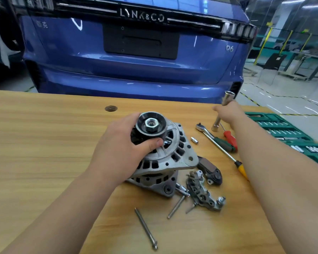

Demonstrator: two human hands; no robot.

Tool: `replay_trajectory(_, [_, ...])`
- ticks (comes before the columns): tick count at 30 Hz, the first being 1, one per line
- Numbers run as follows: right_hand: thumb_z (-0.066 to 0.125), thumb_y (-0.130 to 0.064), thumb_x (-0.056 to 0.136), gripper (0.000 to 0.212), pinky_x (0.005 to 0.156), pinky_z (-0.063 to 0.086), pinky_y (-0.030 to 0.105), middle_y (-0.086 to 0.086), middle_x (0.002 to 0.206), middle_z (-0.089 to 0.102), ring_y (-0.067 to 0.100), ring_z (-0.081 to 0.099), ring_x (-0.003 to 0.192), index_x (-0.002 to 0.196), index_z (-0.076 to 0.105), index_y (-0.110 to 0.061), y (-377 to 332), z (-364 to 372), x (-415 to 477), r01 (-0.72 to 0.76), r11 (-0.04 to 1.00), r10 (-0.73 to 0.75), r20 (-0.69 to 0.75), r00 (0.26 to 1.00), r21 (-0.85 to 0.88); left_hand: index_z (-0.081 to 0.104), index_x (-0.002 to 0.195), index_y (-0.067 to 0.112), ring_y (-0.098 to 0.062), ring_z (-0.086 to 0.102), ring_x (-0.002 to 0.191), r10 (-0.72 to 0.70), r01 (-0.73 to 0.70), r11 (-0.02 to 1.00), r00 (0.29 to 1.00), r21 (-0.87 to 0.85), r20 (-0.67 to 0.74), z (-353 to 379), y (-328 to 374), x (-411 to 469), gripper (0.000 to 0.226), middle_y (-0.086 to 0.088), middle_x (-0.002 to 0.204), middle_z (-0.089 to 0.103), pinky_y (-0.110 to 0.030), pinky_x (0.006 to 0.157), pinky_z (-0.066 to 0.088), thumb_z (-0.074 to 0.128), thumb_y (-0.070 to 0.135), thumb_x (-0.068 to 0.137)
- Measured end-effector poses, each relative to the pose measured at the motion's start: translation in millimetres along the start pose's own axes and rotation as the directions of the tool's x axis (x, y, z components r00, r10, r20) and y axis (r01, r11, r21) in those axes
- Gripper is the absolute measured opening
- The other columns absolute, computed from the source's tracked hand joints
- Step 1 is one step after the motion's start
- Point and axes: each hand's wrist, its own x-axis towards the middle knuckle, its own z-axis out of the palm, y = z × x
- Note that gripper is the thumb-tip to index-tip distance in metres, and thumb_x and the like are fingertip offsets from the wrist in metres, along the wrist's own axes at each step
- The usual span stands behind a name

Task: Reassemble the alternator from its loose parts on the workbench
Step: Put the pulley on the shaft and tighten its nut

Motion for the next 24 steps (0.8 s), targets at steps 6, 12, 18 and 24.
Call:
replay_trajectory(6, [0.051,-0.021,0.094,0.01,0.063,0.032,0.033,0.005,0.087,0.056,0.027,0.05,0.076,0.101,0.047,-0.016,-29,3,1,0.423,0.891,-0.444,-0.132,0.886,-0.164,0.048,0.101,0.062,0.009,0.053,0.098,0.028,-0.013,0.993,0.992,-0.115,0.127,11,-11,48,0.038,0.033,0.102,0.06,-0.017,0.074,0.042,0.068,0.063,0.069])
replay_trajectory(12, [0.064,-0.044,0.077,0.019,0.055,0.038,0.03,-0.011,0.074,0.065,0.002,0.058,0.062,0.088,0.05,-0.037,-136,-43,-117,0.788,0.497,-0.496,0.626,0.602,-0.364,0.047,0.108,0.063,0.019,0.05,0.097,0.075,-0.053,0.992,0.978,-0.114,0.194,4,-15,57,0.047,0.037,0.102,0.058,-0.012,0.073,0.038,0.073,0.057,0.07])
replay_trajectory(18, [0.051,-0.02,0.093,0.009,0.047,0.028,0.028,0.0,0.074,0.046,0.017,0.044,0.058,0.084,0.051,-0.018,-180,-23,-179,0.753,-0.177,-0.539,0.703,0.464,-0.633,0.045,0.125,0.045,0.01,0.042,0.102,0.09,-0.083,0.993,0.992,-0.084,0.088,1,-6,54,0.063,0.035,0.105,0.049,-0.009,0.078,0.031,0.068,0.061,0.069])
replay_trajectory(24, [0.053,-0.012,0.093,0.031,0.061,0.034,0.03,0.0,0.066,0.043,0.02,0.045,0.059,0.065,0.039,-0.017,-209,-6,-214,0.541,-0.511,-0.49,0.743,0.456,-0.668,0.054,0.098,0.037,0.002,0.05,0.089,0.126,-0.128,0.99,0.991,-0.06,-0.043,3,10,59,0.031,0.022,0.094,0.054,-0.01,0.072,0.036,0.071,0.05,0.076])
